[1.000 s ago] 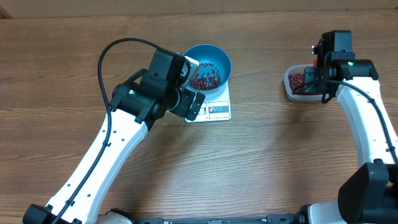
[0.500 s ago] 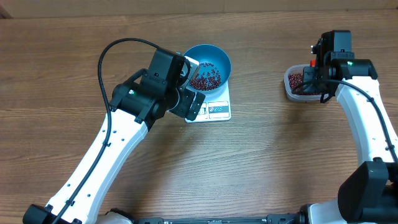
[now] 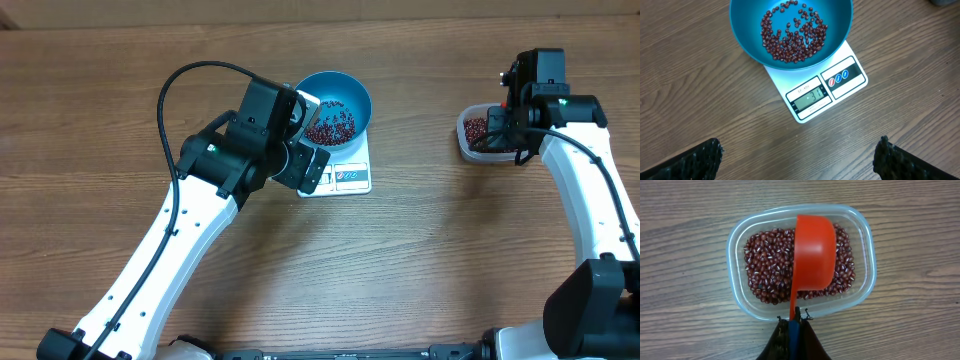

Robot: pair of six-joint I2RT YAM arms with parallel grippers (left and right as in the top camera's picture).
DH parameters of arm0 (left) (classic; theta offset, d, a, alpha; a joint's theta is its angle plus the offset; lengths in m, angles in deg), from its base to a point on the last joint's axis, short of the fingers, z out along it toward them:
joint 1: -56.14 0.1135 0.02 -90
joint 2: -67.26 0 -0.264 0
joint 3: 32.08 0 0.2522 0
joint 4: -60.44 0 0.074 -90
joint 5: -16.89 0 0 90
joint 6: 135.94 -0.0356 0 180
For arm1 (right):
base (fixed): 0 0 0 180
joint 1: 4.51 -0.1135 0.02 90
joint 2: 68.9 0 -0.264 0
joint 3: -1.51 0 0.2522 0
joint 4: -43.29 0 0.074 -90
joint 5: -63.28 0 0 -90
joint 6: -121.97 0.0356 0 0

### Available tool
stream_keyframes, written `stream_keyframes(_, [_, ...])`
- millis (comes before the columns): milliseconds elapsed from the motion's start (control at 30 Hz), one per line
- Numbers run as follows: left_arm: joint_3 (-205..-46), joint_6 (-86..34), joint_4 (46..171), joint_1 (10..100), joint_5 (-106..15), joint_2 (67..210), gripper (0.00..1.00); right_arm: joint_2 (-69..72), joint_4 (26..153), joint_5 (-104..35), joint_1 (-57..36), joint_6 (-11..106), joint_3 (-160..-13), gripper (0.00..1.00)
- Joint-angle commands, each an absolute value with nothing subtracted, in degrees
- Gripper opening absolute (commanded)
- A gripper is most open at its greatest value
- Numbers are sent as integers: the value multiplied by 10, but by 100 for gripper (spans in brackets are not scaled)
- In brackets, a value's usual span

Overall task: Scoop item into bowl and weigh 150g on scale
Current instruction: 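Move the empty scoop back over the bean tub with the right gripper, then lower the red scoop into the beans and scoop again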

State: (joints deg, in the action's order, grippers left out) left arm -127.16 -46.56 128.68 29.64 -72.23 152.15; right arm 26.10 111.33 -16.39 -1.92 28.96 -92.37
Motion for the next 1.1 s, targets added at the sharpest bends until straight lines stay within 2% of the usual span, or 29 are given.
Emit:
stream_keyframes(0, [-1281,-477,1286,299,-716,1519,100,264,1105,-165,-19,290,-921,18])
stream_keyframes(33, [-1281,-477,1286,299,-716,1519,100,264,1103,-165,-19,290,-921,21])
stream_keyframes(67, [-1281,-477,1286,299,-716,1519,100,264,1103,-165,-19,290,-921,9])
stream_keyframes(100, [-1281,-477,1286,299,-716,1519,99,264,1102,-165,-19,290,-921,4])
stream_keyframes(400, [-1281,-477,1286,299,-716,1519,100,264,1100,-165,-19,290,-921,4])
stream_keyframes(433, [-1281,-477,1286,299,-716,1519,100,264,1099,-165,-19,290,-921,6])
stream_keyframes(467, [-1281,-477,1286,299,-716,1519,100,264,1098,-165,-19,290,-921,15])
stream_keyframes(500, [-1281,-477,1286,299,-716,1519,100,265,1098,-165,-19,290,-921,17])
stream_keyframes(633, [-1281,-477,1286,299,-716,1519,100,264,1098,-165,-19,290,-921,14])
stream_keyframes(700, [-1281,-477,1286,299,-716,1519,100,264,1098,-165,-19,290,-921,4])
stream_keyframes(767, [-1281,-477,1286,299,-716,1519,100,264,1098,-165,-19,290,-921,4])
stream_keyframes(833, [-1281,-477,1286,299,-716,1519,100,264,1097,-165,-19,290,-921,13])
stream_keyframes(867, [-1281,-477,1286,299,-716,1519,100,264,1097,-165,-19,290,-921,6])
stream_keyframes(900, [-1281,-477,1286,299,-716,1519,100,264,1097,-165,-19,290,-921,4])
stream_keyframes(1000, [-1281,-477,1286,299,-716,1519,100,264,1094,-165,-19,290,-921,4])
stream_keyframes(1033, [-1281,-477,1286,299,-716,1519,100,264,1093,-165,-19,290,-921,12])
stream_keyframes(1067, [-1281,-477,1286,299,-716,1519,100,264,1092,-165,-19,290,-921,11])
